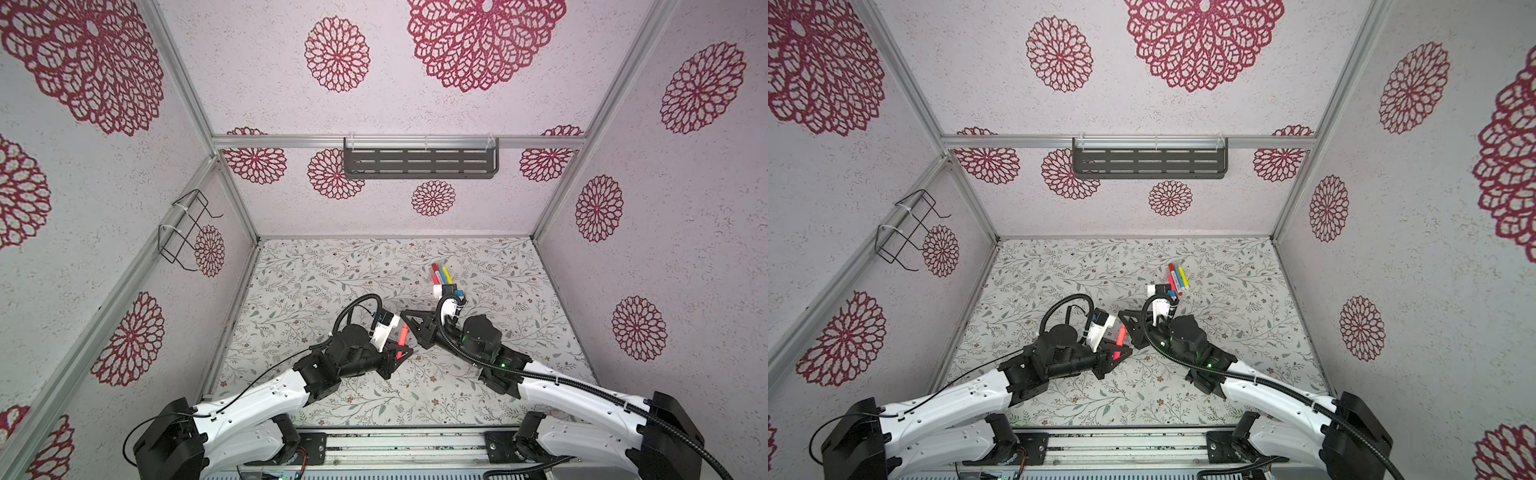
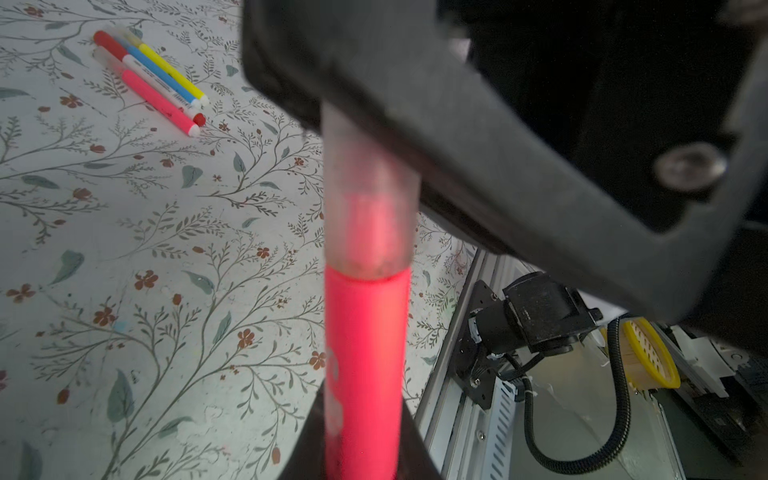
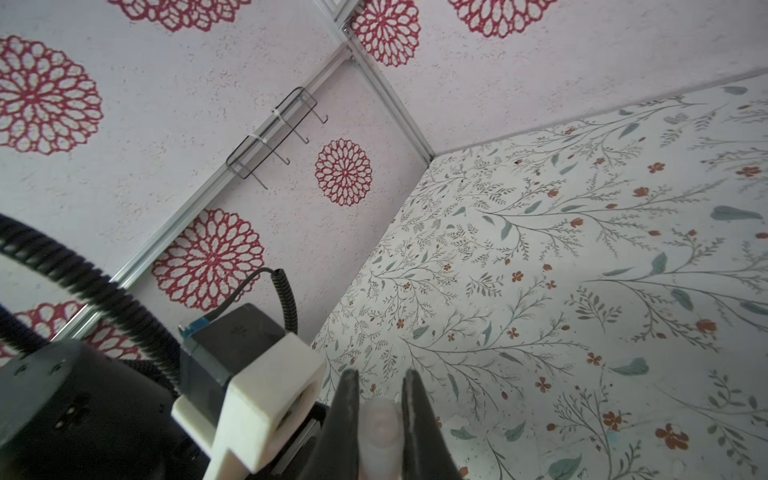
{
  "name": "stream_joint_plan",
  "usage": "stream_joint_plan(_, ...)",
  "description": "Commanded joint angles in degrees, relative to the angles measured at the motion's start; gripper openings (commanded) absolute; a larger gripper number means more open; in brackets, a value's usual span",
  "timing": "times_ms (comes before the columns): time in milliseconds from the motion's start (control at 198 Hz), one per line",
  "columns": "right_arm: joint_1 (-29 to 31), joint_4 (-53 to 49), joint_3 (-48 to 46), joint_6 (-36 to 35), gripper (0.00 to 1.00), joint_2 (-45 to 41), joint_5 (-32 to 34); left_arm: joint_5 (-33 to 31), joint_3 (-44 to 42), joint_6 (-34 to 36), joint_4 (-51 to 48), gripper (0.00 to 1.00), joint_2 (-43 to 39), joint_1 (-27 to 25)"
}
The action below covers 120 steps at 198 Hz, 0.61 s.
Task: Insert the pens into the pen caps
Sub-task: 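Slide right gripper down to grip the capped pink marker body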
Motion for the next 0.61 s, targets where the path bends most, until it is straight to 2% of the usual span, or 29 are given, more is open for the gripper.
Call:
stream_joint_plan(0,10.71,-10.75,-4.09,3.11,0.00,5.22,-4.63,-1.40,3.86,-0.92,18.90,0.00,-2.65,4.40)
stream_joint_plan(106,13.49,-5.19,-7.22,1.90,0.00,6.04,-9.76,2.35,3.54,-3.14,20.99,0.00,-3.36,7.27)
stream_joint_plan(243,13.65,-1.48,-10.94,0.64,0.00,5.15,-17.03,7.18,2.17,-7.36,22.84,0.00,-4.96,12.55)
stream_joint_plan(313,13.58,-2.20,-11.56,0.52,0.00,4.16,-17.06,7.34,2.12,-7.28,21.66,0.00,-5.49,13.80)
stream_joint_plan(430,12.52,-7.52,-8.71,-0.71,0.00,1.63,-13.46,7.00,3.64,-4.55,15.82,0.00,-4.62,13.44)
stream_joint_plan(470,12.36,-9.26,-7.58,-1.44,0.15,-0.30,-12.26,6.12,3.83,-3.11,13.58,0.00,-4.09,12.69)
stream_joint_plan(541,7.85,-14.00,-5.44,-3.06,0.38,-5.25,-10.16,4.11,3.64,-0.49,9.52,0.00,-3.38,10.88)
stream_joint_plan(601,4.50,-16.14,-4.59,-3.91,0.47,-11.00,-9.59,2.63,3.15,1.30,6.37,0.00,-2.83,9.04)
